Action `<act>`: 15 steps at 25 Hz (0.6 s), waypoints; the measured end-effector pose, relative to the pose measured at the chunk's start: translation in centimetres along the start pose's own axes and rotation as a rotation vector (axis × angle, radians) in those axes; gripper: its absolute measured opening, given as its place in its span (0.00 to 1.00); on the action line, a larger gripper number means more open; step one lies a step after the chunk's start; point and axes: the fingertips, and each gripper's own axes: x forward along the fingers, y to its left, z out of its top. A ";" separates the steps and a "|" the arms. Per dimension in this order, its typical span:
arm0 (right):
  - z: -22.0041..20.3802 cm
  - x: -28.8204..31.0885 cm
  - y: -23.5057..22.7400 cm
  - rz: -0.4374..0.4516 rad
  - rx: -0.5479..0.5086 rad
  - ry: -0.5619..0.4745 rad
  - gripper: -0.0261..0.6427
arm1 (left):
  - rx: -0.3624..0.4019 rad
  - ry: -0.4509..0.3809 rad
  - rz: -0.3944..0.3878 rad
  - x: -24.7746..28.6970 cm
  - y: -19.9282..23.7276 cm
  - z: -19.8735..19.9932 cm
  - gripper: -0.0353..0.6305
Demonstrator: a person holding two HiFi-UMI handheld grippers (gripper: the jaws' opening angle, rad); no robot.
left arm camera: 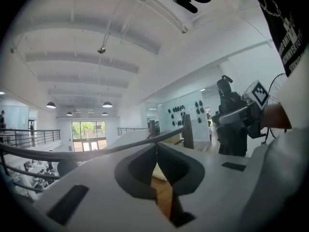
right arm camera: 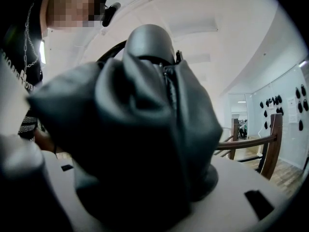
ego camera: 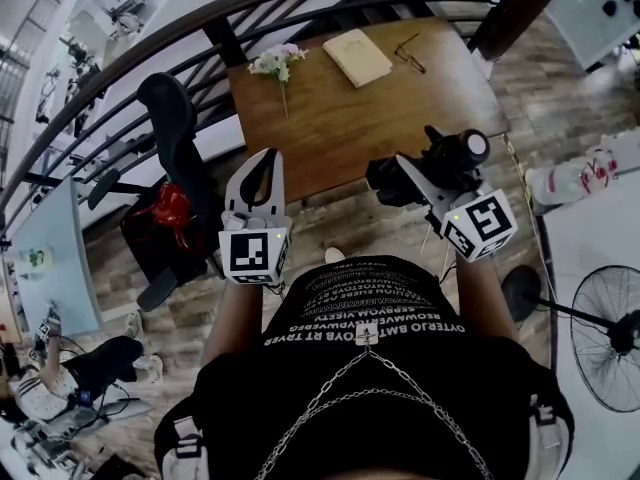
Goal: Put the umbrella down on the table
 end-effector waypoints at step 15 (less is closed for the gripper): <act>-3.4 6.3 -4.2 0.033 0.084 0.063 0.46 | -0.024 0.088 0.043 4.1 1.9 -3.1 0.10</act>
